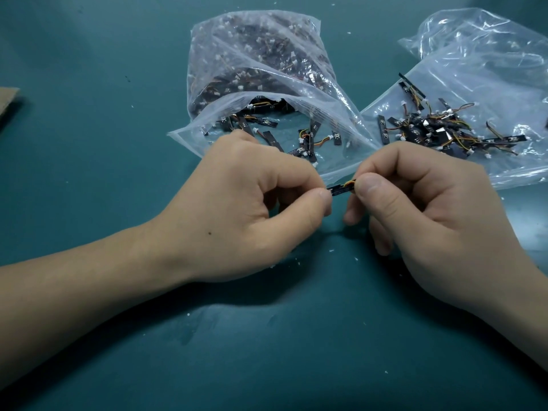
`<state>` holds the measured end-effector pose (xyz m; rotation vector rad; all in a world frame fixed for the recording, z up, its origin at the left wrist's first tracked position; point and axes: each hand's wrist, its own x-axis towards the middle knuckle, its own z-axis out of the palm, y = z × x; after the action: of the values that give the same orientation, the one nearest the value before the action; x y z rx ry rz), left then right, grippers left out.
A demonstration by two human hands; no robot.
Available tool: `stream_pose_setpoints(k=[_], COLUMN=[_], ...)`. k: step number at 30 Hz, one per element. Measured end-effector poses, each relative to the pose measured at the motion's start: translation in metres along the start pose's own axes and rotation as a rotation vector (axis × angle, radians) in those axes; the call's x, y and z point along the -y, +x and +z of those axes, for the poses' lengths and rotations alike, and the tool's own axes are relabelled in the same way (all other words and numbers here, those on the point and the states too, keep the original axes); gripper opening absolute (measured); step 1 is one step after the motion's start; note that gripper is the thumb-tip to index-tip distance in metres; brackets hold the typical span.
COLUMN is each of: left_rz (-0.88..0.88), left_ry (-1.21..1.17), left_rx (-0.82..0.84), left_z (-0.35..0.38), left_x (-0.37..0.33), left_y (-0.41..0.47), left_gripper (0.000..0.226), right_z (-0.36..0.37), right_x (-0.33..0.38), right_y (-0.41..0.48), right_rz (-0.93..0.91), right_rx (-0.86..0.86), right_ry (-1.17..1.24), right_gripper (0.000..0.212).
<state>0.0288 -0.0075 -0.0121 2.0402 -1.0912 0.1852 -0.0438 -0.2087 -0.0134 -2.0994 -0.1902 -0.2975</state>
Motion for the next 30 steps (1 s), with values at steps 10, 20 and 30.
stream_pose_setpoints(k=[10,20,30], left_rz=[0.010,0.055,0.038], left_ry=[-0.006,-0.029,0.034], left_rx=[0.032,0.105,0.104], left_z=[0.0007,-0.0017,-0.0004], left_x=[0.0000,-0.0029,-0.0042], left_y=[-0.0007,-0.0010,-0.0013], left_gripper=[0.023,0.017,0.019], right_z=[-0.0014,-0.0022,-0.0020], right_x=[0.0004,0.0009,0.0004], right_y=[-0.0023,-0.0041,-0.0039], right_rz=[-0.045,-0.097,-0.103], right_rx=[0.053,0.066,0.091], right_ry=[-0.017,-0.009,-0.001], right_gripper=[0.013,0.014,0.012])
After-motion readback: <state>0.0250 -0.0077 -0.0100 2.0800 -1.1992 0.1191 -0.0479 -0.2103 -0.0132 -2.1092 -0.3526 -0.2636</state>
